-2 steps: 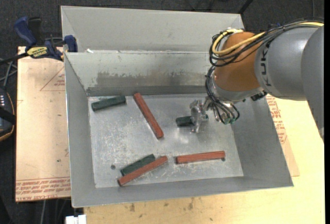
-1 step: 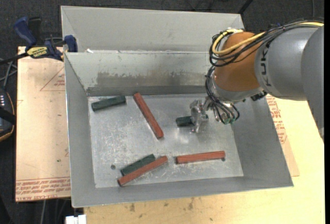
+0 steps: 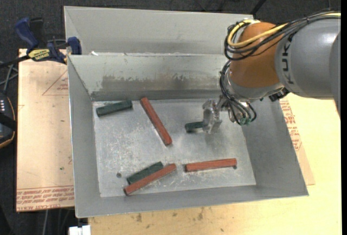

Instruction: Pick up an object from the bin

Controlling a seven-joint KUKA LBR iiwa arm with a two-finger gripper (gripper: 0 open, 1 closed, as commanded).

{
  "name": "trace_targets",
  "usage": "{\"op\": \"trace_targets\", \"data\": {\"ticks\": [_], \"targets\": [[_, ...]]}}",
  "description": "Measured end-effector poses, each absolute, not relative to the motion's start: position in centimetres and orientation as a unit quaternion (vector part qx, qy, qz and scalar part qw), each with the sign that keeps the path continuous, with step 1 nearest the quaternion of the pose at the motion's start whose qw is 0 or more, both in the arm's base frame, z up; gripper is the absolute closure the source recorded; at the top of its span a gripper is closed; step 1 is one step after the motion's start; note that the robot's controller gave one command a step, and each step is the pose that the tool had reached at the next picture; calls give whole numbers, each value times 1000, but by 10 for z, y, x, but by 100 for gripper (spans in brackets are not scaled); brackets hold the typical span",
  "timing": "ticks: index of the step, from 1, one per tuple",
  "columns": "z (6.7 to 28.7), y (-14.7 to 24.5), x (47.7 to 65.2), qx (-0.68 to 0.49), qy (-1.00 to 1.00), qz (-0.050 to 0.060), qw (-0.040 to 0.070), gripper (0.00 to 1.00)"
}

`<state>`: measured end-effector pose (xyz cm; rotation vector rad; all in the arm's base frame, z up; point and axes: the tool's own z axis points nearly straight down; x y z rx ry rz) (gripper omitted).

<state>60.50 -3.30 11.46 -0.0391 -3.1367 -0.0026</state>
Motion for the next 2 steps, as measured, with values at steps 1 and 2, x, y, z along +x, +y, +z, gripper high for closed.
{"op": "trace_targets", "data": {"ticks": [1,2], "targets": [[72,-15,616,54,-999,0,-2,0],[72,-14,617,55,-998,0,-1,100]]}}
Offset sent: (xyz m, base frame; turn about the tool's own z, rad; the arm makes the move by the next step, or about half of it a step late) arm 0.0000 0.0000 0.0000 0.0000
